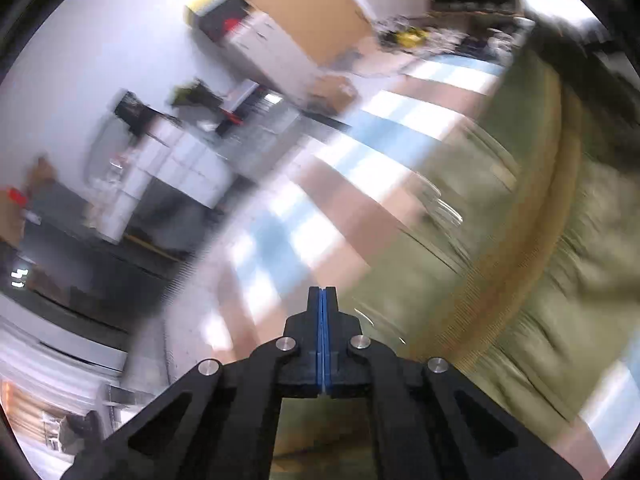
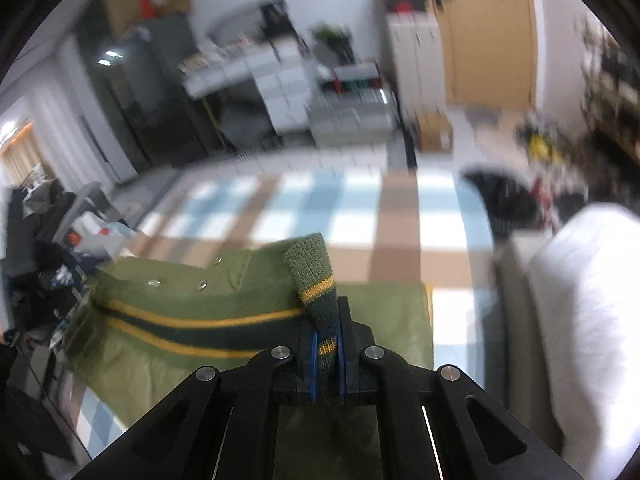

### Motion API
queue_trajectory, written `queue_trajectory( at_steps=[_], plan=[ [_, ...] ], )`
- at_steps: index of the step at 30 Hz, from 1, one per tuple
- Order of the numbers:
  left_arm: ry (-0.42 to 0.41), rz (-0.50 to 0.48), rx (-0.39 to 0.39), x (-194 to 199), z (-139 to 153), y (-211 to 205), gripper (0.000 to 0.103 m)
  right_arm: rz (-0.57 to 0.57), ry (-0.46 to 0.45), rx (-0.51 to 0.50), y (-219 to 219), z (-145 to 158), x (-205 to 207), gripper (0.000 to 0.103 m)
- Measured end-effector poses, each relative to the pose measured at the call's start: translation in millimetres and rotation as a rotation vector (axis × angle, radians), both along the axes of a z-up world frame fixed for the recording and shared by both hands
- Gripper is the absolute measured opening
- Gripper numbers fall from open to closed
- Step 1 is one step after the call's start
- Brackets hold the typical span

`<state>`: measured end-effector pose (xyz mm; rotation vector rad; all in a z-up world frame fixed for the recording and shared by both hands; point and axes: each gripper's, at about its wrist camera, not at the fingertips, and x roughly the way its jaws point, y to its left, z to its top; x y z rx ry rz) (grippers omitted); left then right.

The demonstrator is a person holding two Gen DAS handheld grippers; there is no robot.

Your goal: Fold large clothes

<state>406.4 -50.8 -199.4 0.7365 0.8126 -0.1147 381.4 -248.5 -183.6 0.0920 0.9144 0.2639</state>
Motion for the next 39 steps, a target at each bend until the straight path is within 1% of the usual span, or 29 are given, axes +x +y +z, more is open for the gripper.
queue_trajectory(
  at_steps=[1, 2, 3, 4, 5, 6, 7, 9, 10, 11, 12, 13, 14, 15, 17, 19, 21, 23, 24, 26, 28, 30, 33, 35, 36, 37, 38, 39],
  plan=[
    [0.106, 0.017, -0.072, 18.7, -4.3, 6.7, 0.0, -0.005, 0.041, 0.002, -2.1, -13.3, 9.9, 0.007],
    [0.125, 0.044, -0.103, 26.8, -6.6, 14.8, 0.0, -0.018, 0.105, -0.015, -2.7, -35.2, 25.6, 0.008],
    [0.101, 0.076, -0.12, 33.3, -8.2, 22.6, 0.0, -0.035, 0.124, -0.035, -3.7, -48.6, 32.7, 0.009],
    [0.11, 0.079, -0.135, 33.6, -8.8, 26.5, 0.0, -0.037, 0.139, -0.044, -4.4, -59.5, 37.9, 0.013],
    [0.14, 0.075, -0.154, 31.4, -8.3, 30.5, 0.0, -0.031, 0.146, -0.042, -6.0, -66.1, 39.9, 0.012],
    [0.154, 0.081, -0.164, 29.2, -6.6, 40.4, 0.0, -0.031, 0.143, -0.025, -10.0, -69.8, 41.1, 0.012],
    [0.16, 0.1, -0.181, 20.4, -6.1, 58.9, 0.0, -0.03, 0.14, 0.005, -14.9, -70.8, 40.5, 0.013],
    [0.201, 0.12, -0.214, 1.1, -1.8, 82.9, 0.0, -0.027, 0.133, 0.041, -21.4, -68.8, 34.7, 0.017],
    [0.228, 0.158, -0.242, -11.6, -2.5, 107.5, 0.001, -0.041, 0.126, 0.036, -24.3, -65.6, 29.3, 0.027],
    [0.243, 0.195, -0.267, -27.2, 2.2, 122.2, 0.003, -0.059, 0.116, 0.03, -26.7, -60.9, 22.0, 0.034],
    [0.251, 0.234, -0.302, -45.0, 7.2, 139.1, 0.017, -0.072, 0.095, 0.032, -27.7, -55.6, 13.9, 0.036],
    [0.251, 0.261, -0.334, -56.6, 13.1, 153.7, 0.05, -0.084, 0.067, 0.032, -28.0, -49.2, 4.8, 0.041],
    [0.242, 0.291, -0.368, -70.3, 14.1, 174.3, 0.073, -0.096, 0.034, 0.031, -27.9, -41.7, -7.3, 0.045],
    [0.223, 0.306, -0.381, -82.2, 15.0, 188.3, 0.093, -0.101, -0.006, 0.044, -26.6, -33.5, -23.5, 0.054],
    [0.164, 0.294, -0.388, -102.5, 13.8, 207.6, 0.093, -0.071, -0.075, 0.089, -19.1, -21.6, -53.5, 0.065],
    [0.178, 0.281, -0.351, -109.3, 2.6, 215.9, 0.093, -0.032, -0.123, 0.1, -6.2, -15.1, -78.2, 0.07],
    [0.214, 0.249, -0.342, -102.9, -9.9, 214.9, 0.093, 0.006, -0.152, 0.063, 9.3, -13.5, -94.8, 0.074],
    [0.218, 0.22, -0.331, -91.5, -16.5, 210.8, 0.093, 0.033, -0.148, -0.014, 23.7, -14.3, -100.0, 0.075],
    [0.21, 0.204, -0.326, -85.3, -16.7, 209.2, 0.093, 0.04, -0.14, -0.039, 27.6, -14.8, -96.7, 0.075],
    [0.221, 0.146, -0.332, -73.4, -17.1, 205.8, 0.093, 0.04, -0.125, -0.084, 30.6, -13.7, -90.0, 0.075],
    [0.249, 0.1, -0.304, -53.5, -25.0, 199.7, 0.093, 0.028, -0.103, -0.105, 28.2, -11.9, -78.5, 0.075],
    [0.276, 0.078, -0.275, -41.0, -32.8, 195.9, 0.093, 0.015, -0.073, -0.113, 22.7, -12.0, -60.8, 0.075],
    [0.34, 0.048, -0.325, -22.6, -39.2, 195.7, 0.093, 0.008, -0.031, -0.138, 13.7, -17.4, -33.5, 0.075],
    [0.376, 0.029, -0.376, -20.9, -36.8, 195.3, 0.074, -0.003, 0.009, -0.16, 6.1, -26.4, -12.5, 0.075],
    [0.395, 0.017, -0.391, -22.9, -35.0, 193.6, 0.054, -0.004, 0.032, -0.157, 2.9, -31.4, -3.3, 0.075],
    [0.387, 0.016, -0.371, -27.2, -32.9, 189.8, 0.039, -0.009, 0.049, -0.15, -0.2, -35.7, 3.5, 0.074],
    [0.372, 0.019, -0.34, -31.4, -32.0, 185.9, 0.032, -0.02, 0.059, -0.133, -4.6, -39.5, 9.2, 0.072],
    [0.366, 0.019, -0.322, -35.7, -31.7, 182.1, 0.019, -0.022, 0.064, -0.098, -8.9, -42.6, 13.0, 0.067]
  ],
)
